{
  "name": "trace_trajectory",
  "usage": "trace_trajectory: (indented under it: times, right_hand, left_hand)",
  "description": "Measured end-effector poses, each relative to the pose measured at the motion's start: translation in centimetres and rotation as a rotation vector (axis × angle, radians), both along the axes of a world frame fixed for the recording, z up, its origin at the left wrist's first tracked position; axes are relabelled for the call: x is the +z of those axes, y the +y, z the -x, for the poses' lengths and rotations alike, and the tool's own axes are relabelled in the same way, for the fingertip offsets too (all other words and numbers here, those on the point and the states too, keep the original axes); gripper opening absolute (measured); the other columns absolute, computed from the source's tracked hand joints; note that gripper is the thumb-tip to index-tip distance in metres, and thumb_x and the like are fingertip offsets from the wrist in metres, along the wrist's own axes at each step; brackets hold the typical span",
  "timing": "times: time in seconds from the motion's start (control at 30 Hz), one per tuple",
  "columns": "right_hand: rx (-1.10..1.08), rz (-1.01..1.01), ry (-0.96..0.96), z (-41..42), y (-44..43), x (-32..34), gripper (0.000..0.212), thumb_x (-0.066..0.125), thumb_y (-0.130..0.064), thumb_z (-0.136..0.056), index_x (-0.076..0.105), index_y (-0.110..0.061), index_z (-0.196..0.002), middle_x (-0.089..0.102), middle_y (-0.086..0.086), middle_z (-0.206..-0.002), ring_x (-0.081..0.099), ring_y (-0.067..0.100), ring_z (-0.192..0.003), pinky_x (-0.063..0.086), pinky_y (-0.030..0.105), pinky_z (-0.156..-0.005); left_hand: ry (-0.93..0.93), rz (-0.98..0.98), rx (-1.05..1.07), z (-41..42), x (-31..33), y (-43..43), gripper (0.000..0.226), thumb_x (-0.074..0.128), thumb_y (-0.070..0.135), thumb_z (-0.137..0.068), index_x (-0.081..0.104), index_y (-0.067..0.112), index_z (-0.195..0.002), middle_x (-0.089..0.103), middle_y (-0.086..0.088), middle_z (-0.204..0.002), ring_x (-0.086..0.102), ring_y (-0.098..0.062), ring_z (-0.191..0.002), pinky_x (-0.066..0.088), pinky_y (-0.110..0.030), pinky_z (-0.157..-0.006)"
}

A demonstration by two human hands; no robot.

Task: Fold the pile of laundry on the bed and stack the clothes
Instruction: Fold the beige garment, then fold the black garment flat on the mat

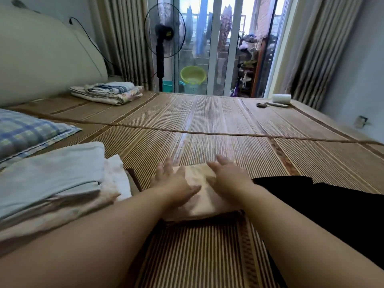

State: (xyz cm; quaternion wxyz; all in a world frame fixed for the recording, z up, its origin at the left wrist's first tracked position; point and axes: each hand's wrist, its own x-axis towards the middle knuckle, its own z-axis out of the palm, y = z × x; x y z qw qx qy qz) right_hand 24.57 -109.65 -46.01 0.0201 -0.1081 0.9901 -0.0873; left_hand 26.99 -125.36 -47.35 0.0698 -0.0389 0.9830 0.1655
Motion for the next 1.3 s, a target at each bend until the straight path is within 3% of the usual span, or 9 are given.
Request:
trace_trajectory:
  times: [0.17,0.4,0.5,0.57,0.63,0.8,0.93,1.07,1.3]
  right_hand:
    - [0.042,-0.059,-0.108,1.2,0.1,-5.0,0.066,0.024,-0.056,-0.098,0.005,-0.027,-0.155,-0.006,-0.004,-0.162,-0.007,0.015,-0.149,0.0,0.05,-0.117]
    - [0.01,-0.02,-0.101,0.0,0.7,-4.3,0.072,0.026,-0.061,-0.096,0.001,-0.027,-0.155,-0.011,-0.001,-0.162,-0.011,0.018,-0.148,-0.003,0.05,-0.118]
    - [-0.043,0.019,0.047,-4.4,2.6,-3.1,0.074,0.021,-0.068,-0.091,0.003,-0.033,-0.153,-0.01,-0.001,-0.162,-0.006,0.021,-0.149,0.003,0.05,-0.118]
    - [-0.059,-0.003,0.104,-8.6,4.1,-2.4,0.086,0.002,-0.076,-0.076,-0.001,-0.037,-0.152,-0.011,0.0,-0.162,-0.005,0.022,-0.149,0.005,0.05,-0.117]
    - [-0.063,-0.03,0.104,-12.8,5.4,-2.1,0.096,-0.008,-0.073,-0.063,0.001,-0.038,-0.152,-0.01,0.0,-0.162,-0.006,0.021,-0.149,0.005,0.051,-0.117]
    - [-0.147,0.006,0.018,-25.0,9.9,-1.3,0.095,-0.007,-0.071,-0.062,0.002,-0.042,-0.151,-0.008,-0.005,-0.162,-0.001,0.015,-0.149,0.005,0.049,-0.117]
    - [-0.302,0.053,-0.007,-32.1,14.3,-0.3,0.095,0.001,-0.077,-0.064,0.01,-0.041,-0.151,-0.002,-0.004,-0.162,0.006,0.016,-0.148,0.009,0.049,-0.116]
    - [-0.414,0.106,0.017,-35.8,18.6,1.0,0.069,0.036,-0.064,-0.091,0.017,-0.037,-0.151,0.007,-0.002,-0.162,0.008,0.017,-0.148,0.012,0.049,-0.115]
    - [-0.565,0.248,-0.019,-37.6,24.7,-0.2,0.072,0.051,-0.056,-0.089,0.021,-0.036,-0.15,0.017,-0.001,-0.16,0.018,0.022,-0.146,0.022,0.046,-0.115]
  left_hand:
    - [-0.056,0.135,-0.098,1.8,-4.2,0.1,0.084,0.027,0.076,-0.086,-0.003,0.035,-0.153,-0.011,-0.001,-0.163,-0.011,-0.025,-0.149,-0.001,-0.053,-0.119]
    - [-0.065,0.142,-0.095,0.5,-3.8,-0.2,0.086,0.024,0.078,-0.085,-0.007,0.036,-0.153,-0.015,-0.001,-0.162,-0.015,-0.025,-0.148,0.0,-0.052,-0.117]
    - [0.114,0.069,-0.097,-3.3,-2.4,0.8,0.083,0.025,0.074,-0.087,-0.005,0.034,-0.153,-0.021,0.0,-0.161,-0.021,-0.022,-0.147,-0.004,-0.051,-0.117]
    - [0.217,-0.028,-0.14,-7.2,-1.6,2.6,0.079,0.027,0.071,-0.089,-0.002,0.035,-0.153,-0.021,0.003,-0.161,-0.023,-0.017,-0.146,-0.005,-0.05,-0.118]
    - [0.228,-0.055,-0.205,-11.5,-1.2,4.7,0.078,0.029,0.071,-0.089,0.0,0.036,-0.153,-0.019,0.006,-0.161,-0.023,-0.015,-0.146,-0.003,-0.049,-0.119]
    - [0.156,-0.1,-0.385,-20.9,-1.1,9.5,0.072,0.035,0.064,-0.092,0.006,0.039,-0.152,-0.008,0.012,-0.162,-0.013,-0.009,-0.148,0.0,-0.048,-0.119]
    - [0.094,-0.144,-0.481,-27.1,-0.7,13.9,0.072,0.04,0.064,-0.091,0.008,0.042,-0.152,-0.005,0.014,-0.162,-0.008,-0.007,-0.148,0.001,-0.048,-0.119]
    - [0.094,-0.054,-0.642,-30.4,0.6,17.6,0.075,0.047,0.058,-0.091,0.007,0.041,-0.152,-0.006,0.014,-0.162,-0.007,-0.008,-0.148,0.001,-0.048,-0.119]
    - [0.117,-0.084,-0.65,-30.7,0.8,22.5,0.072,0.054,0.053,-0.089,0.018,0.041,-0.15,0.008,0.011,-0.162,0.009,-0.011,-0.148,0.018,-0.048,-0.119]
